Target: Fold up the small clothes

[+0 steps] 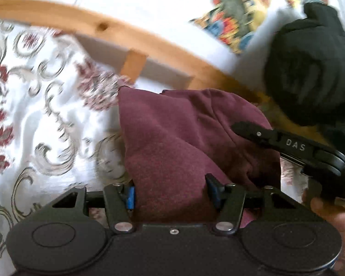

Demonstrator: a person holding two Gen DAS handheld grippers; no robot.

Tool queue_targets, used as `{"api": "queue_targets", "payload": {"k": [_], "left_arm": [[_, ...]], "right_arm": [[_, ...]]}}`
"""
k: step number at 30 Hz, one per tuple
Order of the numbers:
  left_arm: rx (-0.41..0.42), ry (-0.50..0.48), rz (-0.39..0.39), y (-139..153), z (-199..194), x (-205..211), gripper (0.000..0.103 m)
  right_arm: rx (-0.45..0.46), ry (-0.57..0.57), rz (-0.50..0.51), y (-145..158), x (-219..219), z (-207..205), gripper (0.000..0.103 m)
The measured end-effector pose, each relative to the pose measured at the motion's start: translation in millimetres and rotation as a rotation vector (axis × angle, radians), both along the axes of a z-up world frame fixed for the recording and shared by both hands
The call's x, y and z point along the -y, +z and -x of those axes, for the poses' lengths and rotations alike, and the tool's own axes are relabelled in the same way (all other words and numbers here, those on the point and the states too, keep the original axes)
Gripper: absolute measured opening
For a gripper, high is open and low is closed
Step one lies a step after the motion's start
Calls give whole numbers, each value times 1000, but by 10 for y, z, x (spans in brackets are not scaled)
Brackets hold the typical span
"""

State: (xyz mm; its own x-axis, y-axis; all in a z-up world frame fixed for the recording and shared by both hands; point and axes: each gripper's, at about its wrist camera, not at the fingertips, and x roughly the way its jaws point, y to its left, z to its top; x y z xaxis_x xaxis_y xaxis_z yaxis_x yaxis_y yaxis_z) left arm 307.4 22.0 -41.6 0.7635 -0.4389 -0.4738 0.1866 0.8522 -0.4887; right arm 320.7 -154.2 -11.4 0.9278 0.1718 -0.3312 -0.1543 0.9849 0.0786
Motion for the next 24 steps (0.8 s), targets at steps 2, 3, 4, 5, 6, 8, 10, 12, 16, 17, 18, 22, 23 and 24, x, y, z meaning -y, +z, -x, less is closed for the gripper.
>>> {"api": "queue_targets", "payload": {"k": [2,3,4,5,6,8,10,12,16,17,18,22,23,24], "left_arm": [[-49,-3,-7,-134,-91,-10,60],[-79,-3,-6,-202,-119,-17,61],[-102,0,-4,-253,-139,-22,62],[-111,3,-3,-266,-137,-16,63],[-113,5,-1,-269,-141,-19,64],[-122,4,1,-267,-167,-24,65],[-137,12,9,-278,-184,-29,67],[-153,19,17,-291,-212,-48,70],[-170,23,14,-278,-142,-62,76],[-171,22,3,-256,-121,-56,79],[-169,23,-11,-231,-99,-48,81],[-148,29,-55,-93,28,-43,94],[-139,31,-60,-42,79,-52,97],[-132,31,-64,-1,116,-61,100]], "right_arm": [[-37,-23,15,-170,-10,-100,18],[-55,-44,17,-256,13,-131,18],[-68,-68,15,-319,48,-129,18],[-80,-86,9,-367,97,-131,18],[-87,-112,2,-401,148,-122,20],[-99,-138,-31,-440,255,-103,23],[-100,-165,-46,-473,312,-61,36],[-107,-187,-32,-490,328,-44,44],[-116,-225,-19,-463,331,45,59],[-116,-239,-16,-450,325,78,62],[-113,-248,-17,-429,317,123,66],[-94,-255,-13,-323,245,341,82],[-85,-254,-6,-296,219,416,84],[-78,-250,-5,-265,196,484,89]]}}
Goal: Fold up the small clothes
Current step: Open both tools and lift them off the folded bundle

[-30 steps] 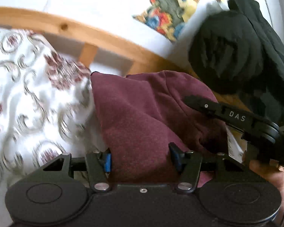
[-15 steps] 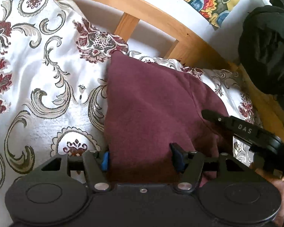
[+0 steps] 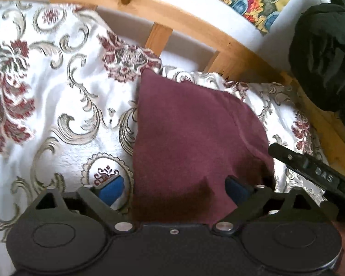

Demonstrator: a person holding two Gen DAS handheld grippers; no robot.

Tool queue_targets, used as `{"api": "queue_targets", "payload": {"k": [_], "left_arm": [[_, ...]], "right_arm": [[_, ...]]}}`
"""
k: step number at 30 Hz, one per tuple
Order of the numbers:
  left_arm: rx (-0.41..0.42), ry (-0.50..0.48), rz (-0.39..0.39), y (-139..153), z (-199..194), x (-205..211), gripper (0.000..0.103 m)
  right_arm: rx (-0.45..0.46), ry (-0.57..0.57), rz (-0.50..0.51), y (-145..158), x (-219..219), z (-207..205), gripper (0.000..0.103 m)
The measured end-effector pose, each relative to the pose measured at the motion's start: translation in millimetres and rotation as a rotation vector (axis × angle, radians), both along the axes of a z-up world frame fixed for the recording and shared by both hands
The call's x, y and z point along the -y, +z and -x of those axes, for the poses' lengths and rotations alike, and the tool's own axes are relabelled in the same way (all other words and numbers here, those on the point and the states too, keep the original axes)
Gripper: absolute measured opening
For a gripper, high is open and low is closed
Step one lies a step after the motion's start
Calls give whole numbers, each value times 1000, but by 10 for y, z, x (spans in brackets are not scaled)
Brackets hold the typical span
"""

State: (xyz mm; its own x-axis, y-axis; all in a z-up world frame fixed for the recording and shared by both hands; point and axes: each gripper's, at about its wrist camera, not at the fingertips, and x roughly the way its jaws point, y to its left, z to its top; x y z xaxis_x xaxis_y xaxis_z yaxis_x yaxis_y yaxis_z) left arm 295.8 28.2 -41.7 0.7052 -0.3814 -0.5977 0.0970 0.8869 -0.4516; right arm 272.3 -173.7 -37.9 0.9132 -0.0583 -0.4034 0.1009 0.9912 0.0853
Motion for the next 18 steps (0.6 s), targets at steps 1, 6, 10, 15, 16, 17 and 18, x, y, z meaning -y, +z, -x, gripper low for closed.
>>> {"api": "queue_targets", "payload": {"k": [1,6,10,15,16,17,18], "left_arm": [[8,-1,-9,49,55,-9,102],[80,-16,-90,349,442,-50,102],[187,-17,-143,630,789,-53,102],[292,11,-192,905,1269,-93,102],[301,20,-193,938,1348,-104,102],[311,28,-192,976,1450,-121,102],[316,30,-190,1004,1541,-130,102]], "right_arm": [[11,6,0,33,-23,83,91],[59,41,44,183,-147,516,101],[96,54,69,302,-236,845,102],[153,43,41,441,-305,1295,103],[162,46,38,463,-321,1383,103],[171,50,39,483,-338,1462,103],[181,54,43,506,-362,1556,103]]}}
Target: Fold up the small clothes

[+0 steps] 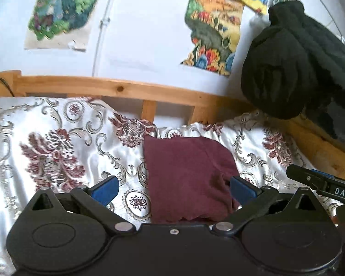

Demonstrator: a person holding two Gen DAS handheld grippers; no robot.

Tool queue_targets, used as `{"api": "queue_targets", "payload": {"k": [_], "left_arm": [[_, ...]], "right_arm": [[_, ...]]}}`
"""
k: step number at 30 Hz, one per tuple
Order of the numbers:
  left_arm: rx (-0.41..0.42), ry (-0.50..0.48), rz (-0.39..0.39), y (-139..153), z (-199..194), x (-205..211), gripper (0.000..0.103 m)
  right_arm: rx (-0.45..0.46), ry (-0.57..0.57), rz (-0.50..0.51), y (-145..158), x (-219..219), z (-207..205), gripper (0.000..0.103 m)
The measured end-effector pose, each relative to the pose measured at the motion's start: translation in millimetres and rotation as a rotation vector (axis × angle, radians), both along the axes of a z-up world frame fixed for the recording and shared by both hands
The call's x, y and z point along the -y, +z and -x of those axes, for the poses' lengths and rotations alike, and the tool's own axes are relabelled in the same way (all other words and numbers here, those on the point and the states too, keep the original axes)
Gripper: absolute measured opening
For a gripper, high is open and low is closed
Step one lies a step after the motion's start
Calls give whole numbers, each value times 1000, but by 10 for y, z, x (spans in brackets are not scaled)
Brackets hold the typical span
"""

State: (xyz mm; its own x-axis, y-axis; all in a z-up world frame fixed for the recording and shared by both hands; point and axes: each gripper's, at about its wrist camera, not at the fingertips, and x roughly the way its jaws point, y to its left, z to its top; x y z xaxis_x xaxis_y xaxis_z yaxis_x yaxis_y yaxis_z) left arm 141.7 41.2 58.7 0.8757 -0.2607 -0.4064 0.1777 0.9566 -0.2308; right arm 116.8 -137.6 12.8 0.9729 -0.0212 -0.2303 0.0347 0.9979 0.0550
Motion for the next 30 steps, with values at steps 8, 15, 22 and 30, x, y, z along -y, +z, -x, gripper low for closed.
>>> {"api": "queue_targets", "payload": {"k": [8,15,22,30], "left_arm": [[10,0,-7,129,556,-85,102],[10,-27,-67,55,997,-111,102],[27,-33,-70,7,1316,-154,102],[24,-42,-87,-14,1371,-122,102]], "right_arm": [[66,21,46,82,-239,671,103],[54,17,38,22,-374,1105,103],[32,-3,65,-15,-412,1472,103],[7,-47,41,-90,-300,1737,103]]}}
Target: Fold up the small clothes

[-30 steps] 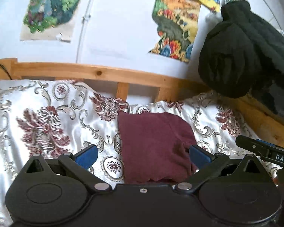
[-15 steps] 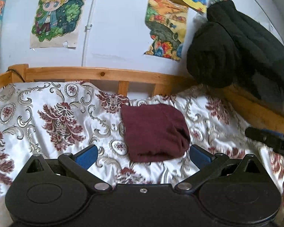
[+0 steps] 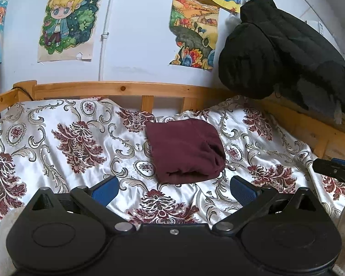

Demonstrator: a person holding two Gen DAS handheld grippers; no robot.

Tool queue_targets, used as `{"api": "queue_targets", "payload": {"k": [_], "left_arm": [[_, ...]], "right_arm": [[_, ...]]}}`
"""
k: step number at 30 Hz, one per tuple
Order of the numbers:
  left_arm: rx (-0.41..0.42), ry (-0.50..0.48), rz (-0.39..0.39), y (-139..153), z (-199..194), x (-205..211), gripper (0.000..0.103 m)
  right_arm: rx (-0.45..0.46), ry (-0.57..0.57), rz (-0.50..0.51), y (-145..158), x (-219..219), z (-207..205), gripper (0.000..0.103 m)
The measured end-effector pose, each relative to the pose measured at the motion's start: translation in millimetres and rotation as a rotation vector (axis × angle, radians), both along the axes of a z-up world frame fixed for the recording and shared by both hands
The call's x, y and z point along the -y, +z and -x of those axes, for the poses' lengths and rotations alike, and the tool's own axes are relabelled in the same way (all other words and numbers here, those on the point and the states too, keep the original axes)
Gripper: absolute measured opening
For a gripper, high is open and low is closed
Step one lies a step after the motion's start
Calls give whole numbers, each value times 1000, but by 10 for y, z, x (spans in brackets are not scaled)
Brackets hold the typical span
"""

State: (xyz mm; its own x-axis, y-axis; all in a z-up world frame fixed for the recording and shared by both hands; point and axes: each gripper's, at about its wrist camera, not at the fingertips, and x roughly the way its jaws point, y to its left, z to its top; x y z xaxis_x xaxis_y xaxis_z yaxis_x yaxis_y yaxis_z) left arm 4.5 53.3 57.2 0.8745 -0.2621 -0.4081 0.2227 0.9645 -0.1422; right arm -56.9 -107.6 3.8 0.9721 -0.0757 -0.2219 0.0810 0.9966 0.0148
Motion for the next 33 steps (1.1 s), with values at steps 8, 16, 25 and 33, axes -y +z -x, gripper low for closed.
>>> {"api": "queue_targets", "payload": {"k": [8,16,25,33], "left_arm": [[-4,-1,-7,-7,-2,21,102],[-7,-2,-10,-12,-2,13,102],[-7,-2,-10,-13,-4,4,102],[-8,-2,-11,-11,-4,5,102]], "right_arm": [[-6,-4,-17,-7,48,-24,103],[-15,1,-9,-16,36,-39,103],[-23,4,-7,-24,40,-54,103],[-28,5,-7,-34,40,-57,103]]}}
